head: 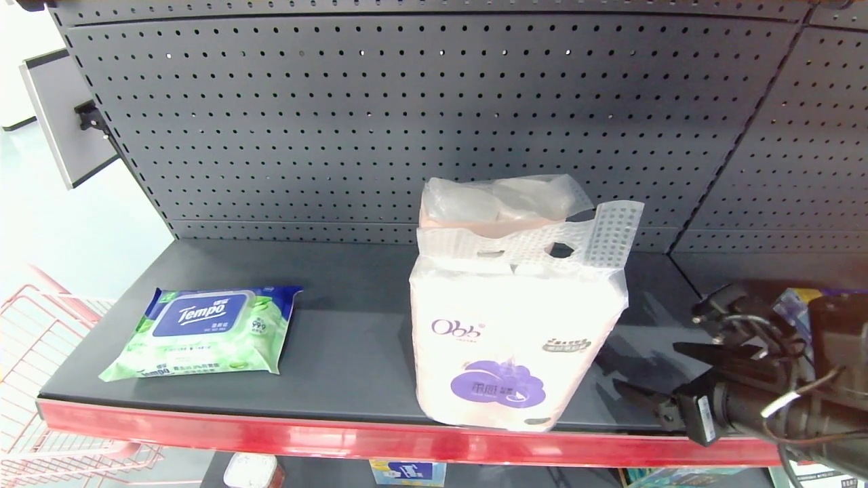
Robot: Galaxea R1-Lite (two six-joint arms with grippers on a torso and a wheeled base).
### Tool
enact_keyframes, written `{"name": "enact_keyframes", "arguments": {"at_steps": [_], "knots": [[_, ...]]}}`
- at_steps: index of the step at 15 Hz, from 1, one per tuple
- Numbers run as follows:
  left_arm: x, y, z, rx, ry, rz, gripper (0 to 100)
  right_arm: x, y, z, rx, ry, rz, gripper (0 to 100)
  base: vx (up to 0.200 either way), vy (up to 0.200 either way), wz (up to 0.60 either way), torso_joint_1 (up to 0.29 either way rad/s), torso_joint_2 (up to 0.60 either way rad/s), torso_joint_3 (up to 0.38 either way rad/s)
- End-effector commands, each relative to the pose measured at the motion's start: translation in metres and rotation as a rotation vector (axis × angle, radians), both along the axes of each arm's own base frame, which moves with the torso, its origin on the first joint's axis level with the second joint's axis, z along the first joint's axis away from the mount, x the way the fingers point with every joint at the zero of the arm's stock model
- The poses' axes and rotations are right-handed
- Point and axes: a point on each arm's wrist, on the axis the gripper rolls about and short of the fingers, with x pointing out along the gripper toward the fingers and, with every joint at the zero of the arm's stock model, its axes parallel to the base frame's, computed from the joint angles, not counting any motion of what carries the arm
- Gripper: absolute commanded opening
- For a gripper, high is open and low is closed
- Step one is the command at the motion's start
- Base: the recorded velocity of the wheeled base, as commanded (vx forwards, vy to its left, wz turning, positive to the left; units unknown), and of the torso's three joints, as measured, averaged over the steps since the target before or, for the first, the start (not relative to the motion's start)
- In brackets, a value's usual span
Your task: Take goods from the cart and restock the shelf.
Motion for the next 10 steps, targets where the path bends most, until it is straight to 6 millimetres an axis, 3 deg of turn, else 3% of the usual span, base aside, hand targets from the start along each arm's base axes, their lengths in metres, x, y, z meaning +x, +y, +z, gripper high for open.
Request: {"name": "enact_keyframes", "arguments": {"at_steps": [1,4,5,6,7,9,10], "knots": [[-0.007,0.002,-0.005,-0.013,-0.030,-0.001,100,-0.029,-0.026,0.024,0.040,-0.167,-0.079,100,0.000,0.000,0.00,0.000,0.00,0.000],[-0.009,0.002,-0.006,-0.018,-0.039,0.021,100,-0.088,-0.054,0.025,0.065,-0.350,-0.209,100,0.000,0.000,0.00,0.000,0.00,0.000],[-0.009,0.003,-0.006,-0.009,-0.037,0.050,100,-0.108,-0.064,0.021,0.045,-0.433,-0.348,100,0.000,0.000,0.00,0.000,0.00,0.000],[-0.008,0.003,-0.008,-0.002,-0.032,0.068,100,-0.115,-0.069,0.021,0.027,-0.459,-0.439,100,0.000,0.000,0.00,0.000,0.00,0.000],[-0.009,0.004,-0.013,0.009,-0.027,0.098,100,-0.131,-0.074,0.015,-0.003,-0.464,-0.571,100,0.000,0.000,0.00,0.000,0.00,0.000],[-0.012,0.005,-0.025,0.015,-0.025,0.098,100,-0.153,-0.073,0.010,-0.018,-0.382,-0.575,100,0.000,0.000,0.00,0.000,0.00,0.000],[-0.016,0.006,-0.031,0.011,-0.046,0.098,100,-0.156,-0.072,0.020,-0.006,-0.333,-0.539,100,0.000,0.000,0.00,0.000,0.00,0.000]]}}
